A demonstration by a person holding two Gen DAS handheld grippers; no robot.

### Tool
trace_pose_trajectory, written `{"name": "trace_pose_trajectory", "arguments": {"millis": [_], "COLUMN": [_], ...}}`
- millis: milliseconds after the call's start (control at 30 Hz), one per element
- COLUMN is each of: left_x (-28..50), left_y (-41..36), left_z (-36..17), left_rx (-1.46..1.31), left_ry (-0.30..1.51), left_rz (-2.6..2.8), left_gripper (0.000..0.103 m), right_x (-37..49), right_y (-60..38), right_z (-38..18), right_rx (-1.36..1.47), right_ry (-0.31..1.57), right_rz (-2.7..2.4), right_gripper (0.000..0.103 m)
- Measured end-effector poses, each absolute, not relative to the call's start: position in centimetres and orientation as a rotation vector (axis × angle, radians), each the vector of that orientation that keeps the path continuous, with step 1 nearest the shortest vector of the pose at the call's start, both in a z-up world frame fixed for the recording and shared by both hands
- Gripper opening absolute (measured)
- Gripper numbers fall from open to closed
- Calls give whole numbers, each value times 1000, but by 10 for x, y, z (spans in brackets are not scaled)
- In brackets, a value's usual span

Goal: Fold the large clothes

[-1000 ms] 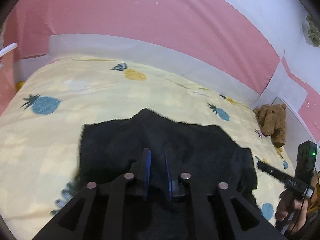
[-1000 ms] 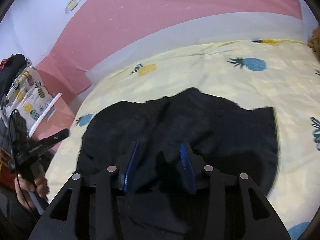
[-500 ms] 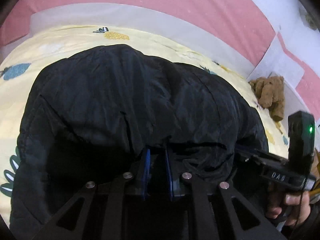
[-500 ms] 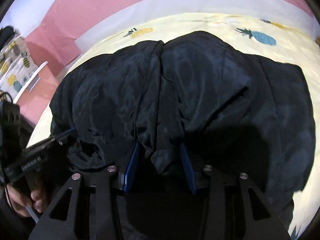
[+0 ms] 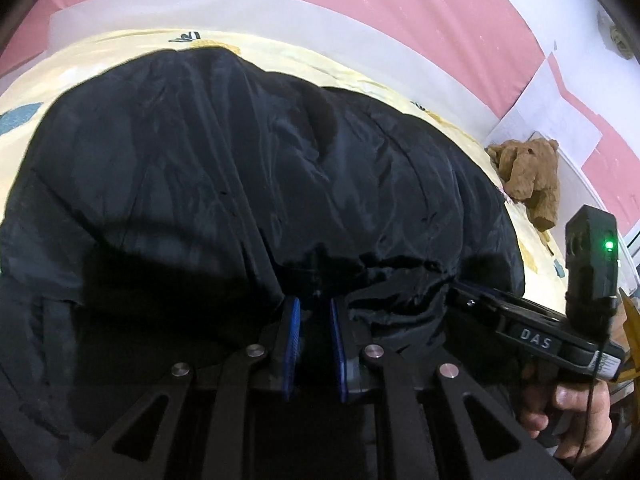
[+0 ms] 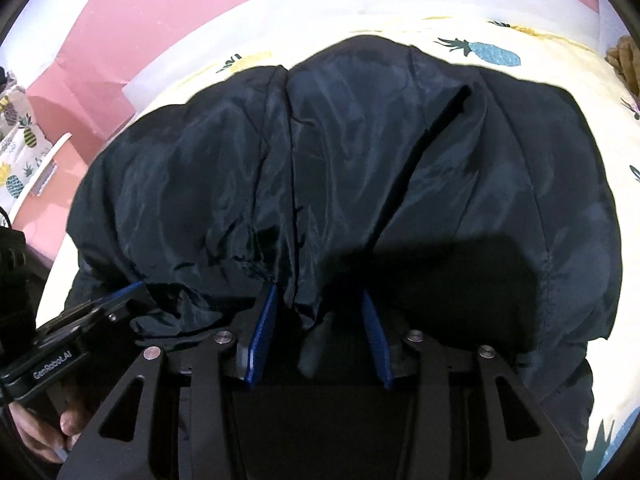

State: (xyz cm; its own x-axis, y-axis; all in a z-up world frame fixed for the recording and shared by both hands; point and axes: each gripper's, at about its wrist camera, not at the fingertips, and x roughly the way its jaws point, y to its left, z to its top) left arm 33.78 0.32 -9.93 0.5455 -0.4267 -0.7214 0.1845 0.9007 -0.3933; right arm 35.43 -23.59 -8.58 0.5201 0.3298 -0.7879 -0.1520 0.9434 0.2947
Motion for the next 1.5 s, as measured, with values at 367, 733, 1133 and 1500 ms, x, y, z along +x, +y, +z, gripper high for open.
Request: {"name": "trace_pose_trajectory", "arguments": {"millis": [367, 733, 1133, 1500], "left_x": [322, 392, 340, 351], "left_y": [51, 98, 82, 63], "left_z": [-29, -77, -30, -72], "left_rx": [-283, -305, -260, -239], "left_ry": [818, 829, 717, 862], "left_rz": [-350, -179, -246, -267], "left_gripper": [15, 16, 16, 16], "right_x": [333, 407, 348, 351], "right_y": [-256, -287, -260, -228], "right_z": [-11, -62, -9, -60], "right_rx": [143, 151, 119, 26], "right_ry": [825, 909, 776, 903], "right_rz": [295, 201, 328, 324], "right_gripper": [43, 43, 43, 43]}}
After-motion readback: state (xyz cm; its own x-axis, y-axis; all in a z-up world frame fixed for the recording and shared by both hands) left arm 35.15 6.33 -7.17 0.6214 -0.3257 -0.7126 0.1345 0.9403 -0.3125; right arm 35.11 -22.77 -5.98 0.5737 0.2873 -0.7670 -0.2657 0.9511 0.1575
